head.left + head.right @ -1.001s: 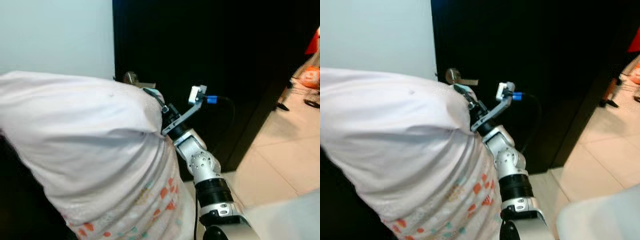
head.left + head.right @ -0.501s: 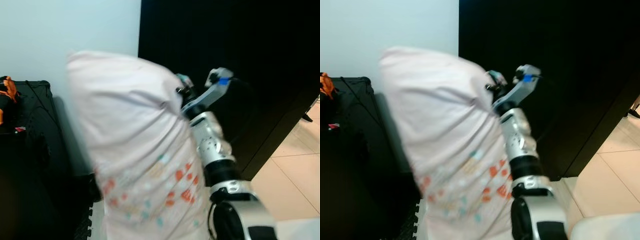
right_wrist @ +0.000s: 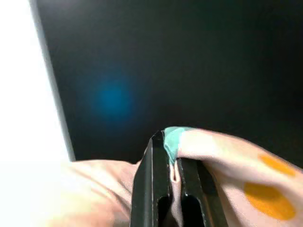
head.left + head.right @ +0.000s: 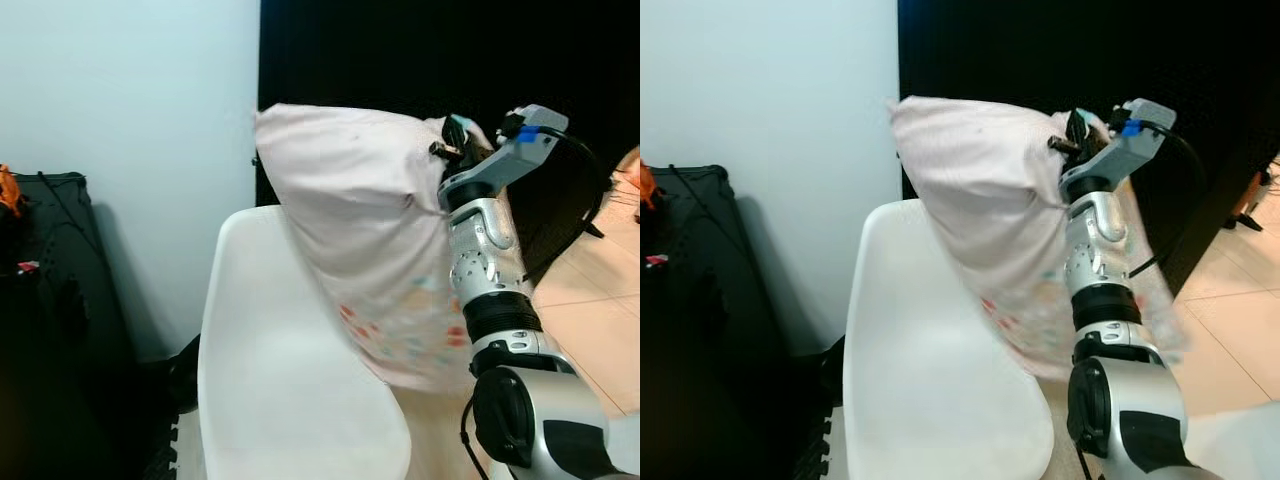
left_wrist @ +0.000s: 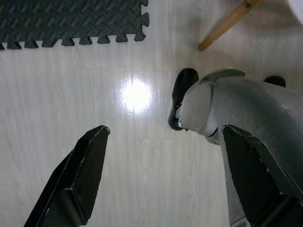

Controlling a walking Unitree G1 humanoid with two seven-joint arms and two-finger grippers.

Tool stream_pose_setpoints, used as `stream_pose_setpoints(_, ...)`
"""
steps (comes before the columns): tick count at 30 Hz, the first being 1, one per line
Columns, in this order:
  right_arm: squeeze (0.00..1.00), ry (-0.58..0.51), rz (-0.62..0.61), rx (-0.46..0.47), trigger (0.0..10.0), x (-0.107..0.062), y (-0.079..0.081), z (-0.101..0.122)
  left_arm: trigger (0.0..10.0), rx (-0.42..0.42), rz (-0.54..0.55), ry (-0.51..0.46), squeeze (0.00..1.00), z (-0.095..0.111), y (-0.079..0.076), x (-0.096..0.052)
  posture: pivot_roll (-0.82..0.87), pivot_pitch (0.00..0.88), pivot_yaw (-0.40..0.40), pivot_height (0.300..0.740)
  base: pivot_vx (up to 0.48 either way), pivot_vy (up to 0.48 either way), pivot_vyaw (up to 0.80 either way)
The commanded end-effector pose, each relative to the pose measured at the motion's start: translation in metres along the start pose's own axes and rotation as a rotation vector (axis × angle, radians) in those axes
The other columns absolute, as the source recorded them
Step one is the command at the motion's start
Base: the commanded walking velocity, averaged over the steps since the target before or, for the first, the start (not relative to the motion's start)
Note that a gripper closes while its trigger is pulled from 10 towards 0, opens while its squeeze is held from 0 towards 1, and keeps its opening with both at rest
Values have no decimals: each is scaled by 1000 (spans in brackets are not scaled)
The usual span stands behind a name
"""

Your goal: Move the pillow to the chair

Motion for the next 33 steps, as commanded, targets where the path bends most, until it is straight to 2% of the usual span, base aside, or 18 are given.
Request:
stream_pose_setpoints(1, 0, 277, 266, 55, 10000, -29, 51, -72, 10000, 4, -37, 26, 0, -9, -9, -2, 164, 67, -108, 740, 0, 0, 0)
stream_pose_setpoints(2, 0, 375, 319, 92, 10000, -45, 63, -96, 10000, 3, -37, 27, 0, -9, -9, -2, 164, 67, -108, 740, 0, 0, 0)
stream_pose_setpoints(3, 0, 375, 319, 92, 10000, -45, 63, -96, 10000, 3, -37, 27, 0, -9, -9, -2, 164, 67, -108, 740, 0, 0, 0)
stream_pose_setpoints(4, 0, 496, 347, 96, 10000, -71, 74, -127, 10000, 3, -38, 28, 0, -10, -10, -2, 162, 73, -106, 740, 0, 0, 0)
stream_pose_setpoints(5, 0, 496, 347, 96, 10000, -71, 74, -127, 10000, 3, -38, 28, 0, -10, -10, -2, 162, 73, -106, 740, 0, 0, 0)
stream_pose_setpoints(6, 0, 624, 365, 108, 10000, -106, 85, -160, 10000, 3, -40, 29, 0, -11, -10, -2, 156, 85, -105, 740, 0, 0, 0)
stream_pose_setpoints(8, 0, 824, 344, 150, 10000, -161, 97, -201, 10000, 4, -43, 29, 0, -12, -11, -3, 158, 95, -105, 740, 0, 0, 0)
stream_pose_setpoints(10, 0, 824, 344, 150, 10000, -161, 97, -201, 10000, 4, -43, 29, 0, -12, -11, -3, 158, 95, -105, 740, 0, 0, 0)
stream_pose_setpoints(11, 0, 974, 325, 237, 10000, -195, 99, -220, 10000, 6, -45, 29, 0, -14, -12, -3, 157, 108, -105, 740, 0, 0, 0)
stream_pose_setpoints(14, 0, 1009, 322, 278, 10000, -203, 98, -223, 10000, 7, -46, 30, 0, -15, -13, -3, 155, 109, -105, 740, 0, 0, 0)
stream_pose_setpoints(15, 0, 1024, 319, 329, 10000, -204, 98, -222, 10000, 7, -47, 32, 0, -16, -13, -4, 148, 112, -105, 740, 0, 0, 0)
stream_pose_setpoints(17, 0, 1049, 315, 333, 10000, -205, 96, -223, 10000, 7, -48, 36, 0, -17, -13, -4, 143, 115, -107, 740, 0, 0, 0)
stream_pose_setpoints(19, 0, 1119, 325, 304, 10000, -212, 91, -225, 10000, 5, -51, 40, 0, -19, -14, -5, 140, 116, -107, 740, 0, 0, 0)
stream_pose_setpoints(22, 0, 1153, 327, 276, 10000, -216, 89, -227, 10000, 5, -53, 40, 0, -20, -15, -5, 135, 118, -109, 740, 0, 0, 0)
stream_pose_setpoints(25, 0, 1225, 336, 205, 10000, -226, 85, -232, 10000, 7, -58, 39, 0, -20, -18, -5, 129, 120, -114, 740, 0, 0, 0)
stream_pose_setpoints(33, 0, 1222, 352, 256, 10000, -226, 88, -231, 10000, 8, -61, 34, 0, -19, -19, -5, 128, 116, -113, 700, 0, 0, 0)
Point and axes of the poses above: a point about 5 cm out from each wrist's last joint towards the gripper, its own x axis pointing out of the wrist towards the gripper, its own z axis along the axis of the wrist's last joint, y = z × x, the point moved 1 cm from there along x, pointing out of the wrist towards the gripper, and after that the axes turned 10 degrees about x, right-handed, at the moved point
